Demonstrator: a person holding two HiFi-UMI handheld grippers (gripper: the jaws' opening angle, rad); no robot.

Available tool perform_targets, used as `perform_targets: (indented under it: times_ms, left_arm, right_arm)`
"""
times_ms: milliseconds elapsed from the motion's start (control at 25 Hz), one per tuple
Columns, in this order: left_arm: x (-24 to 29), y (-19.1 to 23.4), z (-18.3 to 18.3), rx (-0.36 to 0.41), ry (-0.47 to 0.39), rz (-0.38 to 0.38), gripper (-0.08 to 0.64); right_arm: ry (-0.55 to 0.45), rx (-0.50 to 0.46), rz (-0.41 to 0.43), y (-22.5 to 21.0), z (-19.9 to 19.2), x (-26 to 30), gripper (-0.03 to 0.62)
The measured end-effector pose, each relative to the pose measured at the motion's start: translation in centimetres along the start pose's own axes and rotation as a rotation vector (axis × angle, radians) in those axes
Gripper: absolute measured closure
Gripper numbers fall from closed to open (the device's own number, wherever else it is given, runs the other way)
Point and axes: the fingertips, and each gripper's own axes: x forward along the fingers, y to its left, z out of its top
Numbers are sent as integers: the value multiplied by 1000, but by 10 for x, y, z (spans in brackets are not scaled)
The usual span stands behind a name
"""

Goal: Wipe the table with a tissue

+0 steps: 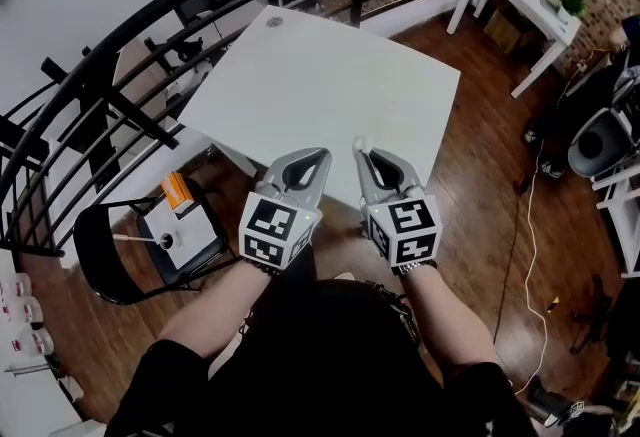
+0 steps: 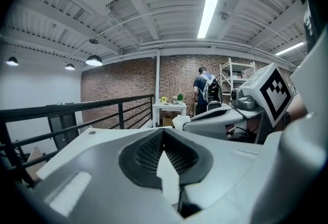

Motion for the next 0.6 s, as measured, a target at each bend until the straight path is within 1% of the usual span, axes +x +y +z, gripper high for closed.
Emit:
perform_targets:
  times_ms: [400,600]
  left_arm:
    - [-17,-6,1,14,-13,11,546]
    - [-18,-8,2,13,-16,13,546]
  right_arm:
    - [-33,-22,6,14,8,-14,577]
    - [-32,-24,3,13,8,-17,577]
